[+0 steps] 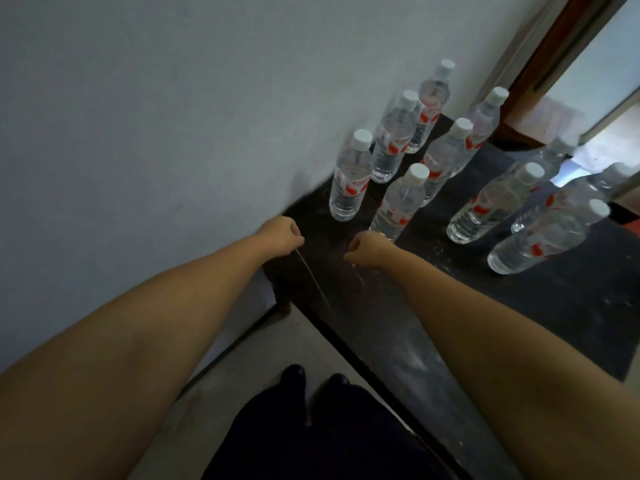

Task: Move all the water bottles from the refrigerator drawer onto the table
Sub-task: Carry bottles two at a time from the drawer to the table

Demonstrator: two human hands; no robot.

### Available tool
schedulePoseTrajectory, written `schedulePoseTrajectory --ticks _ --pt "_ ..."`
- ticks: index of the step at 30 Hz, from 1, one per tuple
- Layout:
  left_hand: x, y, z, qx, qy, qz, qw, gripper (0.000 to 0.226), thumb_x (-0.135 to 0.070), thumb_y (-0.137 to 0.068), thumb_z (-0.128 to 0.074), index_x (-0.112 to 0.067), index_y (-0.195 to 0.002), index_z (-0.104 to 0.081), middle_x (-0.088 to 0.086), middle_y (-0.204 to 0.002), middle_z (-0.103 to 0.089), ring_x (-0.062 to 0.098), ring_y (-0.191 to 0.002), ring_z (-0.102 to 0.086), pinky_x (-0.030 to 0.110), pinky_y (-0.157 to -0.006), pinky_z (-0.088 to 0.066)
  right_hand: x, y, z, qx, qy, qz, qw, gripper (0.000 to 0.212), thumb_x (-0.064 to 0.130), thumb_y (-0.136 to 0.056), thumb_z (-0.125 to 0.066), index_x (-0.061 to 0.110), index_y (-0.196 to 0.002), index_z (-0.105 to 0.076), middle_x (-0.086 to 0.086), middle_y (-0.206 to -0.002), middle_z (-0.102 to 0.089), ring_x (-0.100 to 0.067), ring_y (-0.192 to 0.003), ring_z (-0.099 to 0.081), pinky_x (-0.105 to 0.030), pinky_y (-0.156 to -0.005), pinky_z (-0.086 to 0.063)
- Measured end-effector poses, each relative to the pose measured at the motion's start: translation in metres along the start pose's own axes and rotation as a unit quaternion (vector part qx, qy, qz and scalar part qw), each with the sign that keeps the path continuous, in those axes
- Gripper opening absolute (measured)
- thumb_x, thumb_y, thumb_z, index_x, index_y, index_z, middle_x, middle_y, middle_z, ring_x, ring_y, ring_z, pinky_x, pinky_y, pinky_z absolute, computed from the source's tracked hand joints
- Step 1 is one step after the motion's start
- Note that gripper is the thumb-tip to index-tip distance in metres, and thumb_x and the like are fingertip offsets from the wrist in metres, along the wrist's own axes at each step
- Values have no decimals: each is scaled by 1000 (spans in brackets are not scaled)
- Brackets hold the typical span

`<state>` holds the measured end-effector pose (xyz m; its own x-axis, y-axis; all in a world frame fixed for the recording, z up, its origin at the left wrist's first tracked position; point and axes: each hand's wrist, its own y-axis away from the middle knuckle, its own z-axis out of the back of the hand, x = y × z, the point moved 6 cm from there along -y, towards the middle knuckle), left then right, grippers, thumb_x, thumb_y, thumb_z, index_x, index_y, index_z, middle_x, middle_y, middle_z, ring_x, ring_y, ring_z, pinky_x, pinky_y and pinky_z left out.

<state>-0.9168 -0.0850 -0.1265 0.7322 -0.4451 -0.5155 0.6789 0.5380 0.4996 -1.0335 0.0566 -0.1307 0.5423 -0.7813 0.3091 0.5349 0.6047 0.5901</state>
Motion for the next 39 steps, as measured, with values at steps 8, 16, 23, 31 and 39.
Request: schedulePoseTrajectory --ticks 8,16,23,31,39 --pt "54 61 -12 -52 35 74 995 18 -18 -92 -55 -6 -98 -67 15 -103 -63 31 -106 -61 32 -88 -47 41 0 -49 75 179 124 973 32 25 -87 -61 4 -112 -61 -13 -114 -61 -31 -102 -59 -35 -88 -47" --pt "95 149 -91 -91 95 192 973 23 -15 -90 -57 -1 -105 -67 19 -113 -65 32 -108 -60 31 -89 -45 56 40 -107 116 328 252 903 32 19 -94 -52 1 -119 -58 -17 -122 -58 -35 -112 -57 -40 -93 -48" --pt "109 229 -133 -131 172 269 939 20 -12 -92 -54 1 -102 -65 17 -94 -61 27 -89 -59 27 -70 -41 82 90 -166 148 446 337 816 39 24 -95 -49 -2 -122 -57 -20 -127 -56 -39 -116 -53 -43 -99 -46" --pt "145 335 -176 -204 220 377 876 28 -19 -89 -56 1 -105 -67 16 -107 -67 30 -94 -65 29 -77 -48 124 177 -237 137 513 449 719 18 19 -93 -56 3 -100 -59 -20 -111 -60 -34 -95 -57 -33 -75 -42" --pt "149 474 -266 -263 291 460 797 29 -15 -91 -53 4 -108 -66 17 -109 -65 29 -101 -62 29 -80 -45 103 304 -323 159 578 547 585 32 19 -95 -52 -3 -115 -61 -20 -123 -61 -33 -112 -59 -34 -88 -46"
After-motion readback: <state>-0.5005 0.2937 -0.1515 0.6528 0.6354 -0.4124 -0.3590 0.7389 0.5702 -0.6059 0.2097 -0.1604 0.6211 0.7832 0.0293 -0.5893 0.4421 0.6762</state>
